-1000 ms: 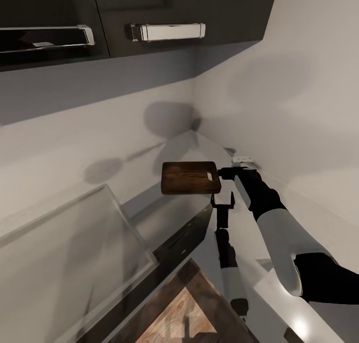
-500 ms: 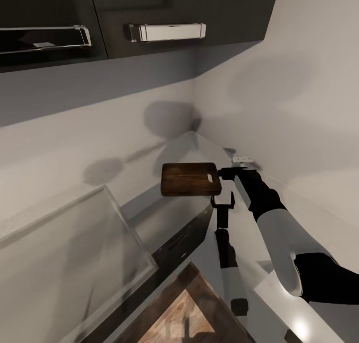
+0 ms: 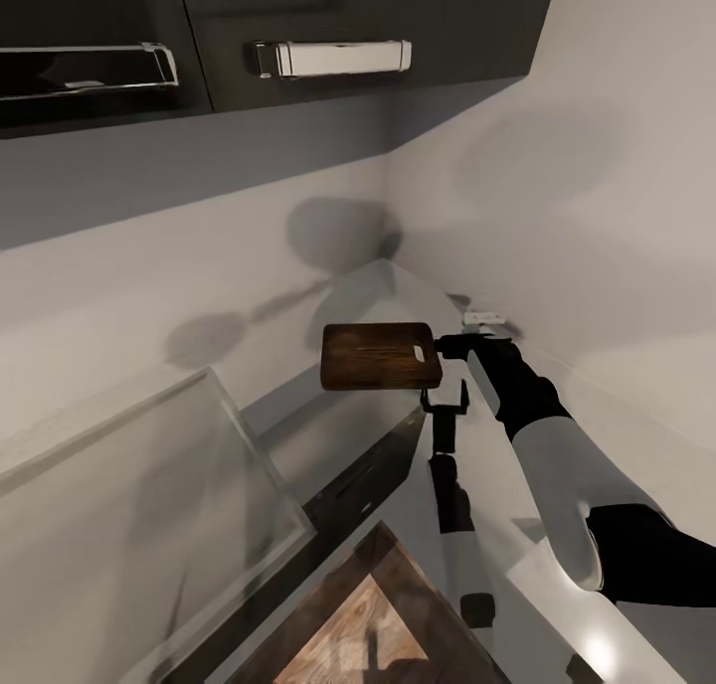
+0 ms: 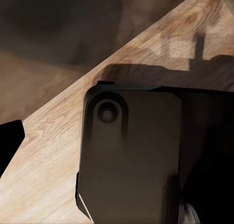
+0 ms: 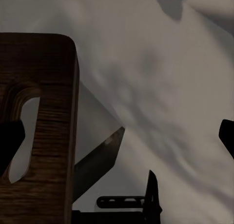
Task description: In the kitchen, take the Vidalia onion out of the sink, dice it on the chopping board with the paring knife, put the diced onion into the bowl on the countertop, then place both the paring knife and the chopping board into the sink.
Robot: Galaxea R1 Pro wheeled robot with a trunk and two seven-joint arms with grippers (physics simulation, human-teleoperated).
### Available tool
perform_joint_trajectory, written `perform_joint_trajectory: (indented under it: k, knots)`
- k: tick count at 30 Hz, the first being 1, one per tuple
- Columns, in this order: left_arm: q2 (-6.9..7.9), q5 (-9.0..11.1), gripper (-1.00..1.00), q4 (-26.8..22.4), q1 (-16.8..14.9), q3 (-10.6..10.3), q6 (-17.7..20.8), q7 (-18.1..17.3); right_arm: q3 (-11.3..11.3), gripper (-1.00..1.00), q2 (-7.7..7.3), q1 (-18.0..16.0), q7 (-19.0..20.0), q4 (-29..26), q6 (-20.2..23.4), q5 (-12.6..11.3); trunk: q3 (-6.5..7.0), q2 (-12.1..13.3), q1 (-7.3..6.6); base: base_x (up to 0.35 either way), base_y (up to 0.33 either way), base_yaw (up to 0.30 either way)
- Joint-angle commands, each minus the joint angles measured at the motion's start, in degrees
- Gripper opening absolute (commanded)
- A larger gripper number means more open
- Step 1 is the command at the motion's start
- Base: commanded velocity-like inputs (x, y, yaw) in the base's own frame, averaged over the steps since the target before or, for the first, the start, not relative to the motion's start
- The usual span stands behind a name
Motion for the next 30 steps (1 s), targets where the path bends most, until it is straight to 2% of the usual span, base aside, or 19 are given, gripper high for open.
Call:
perform_joint_trajectory:
  k: [1, 13, 22, 30]
  knots:
    - [-0.02, 0.3, 1.00, -0.1, 0.0, 0.0, -0.1, 0.0, 0.2, 1.00, -0.02, 0.0, -0.3, -0.1, 0.3, -0.1, -0.14, -0.1, 0.03, 0.000, 0.000, 0.000]
    - [-0.02, 0.3, 1.00, -0.1, 0.0, 0.0, -0.1, 0.0, 0.3, 1.00, 0.03, 0.0, -0.4, 0.0, 0.3, -0.1, -0.58, -0.1, 0.03, 0.000, 0.000, 0.000]
    - [-0.02, 0.3, 1.00, -0.1, 0.0, 0.0, -0.1, -0.1, 0.3, 1.00, 2.04, 0.0, -0.5, 0.0, 0.3, 0.1, -0.59, -0.1, 0.03, 0.000, 0.000, 0.000]
    - [-0.02, 0.3, 1.00, -0.1, 0.0, 0.0, -0.1, -0.1, 0.3, 1.00, 2.11, 0.0, -0.5, 0.0, 0.3, 0.2, -0.59, -0.1, 0.03, 0.000, 0.000, 0.000]
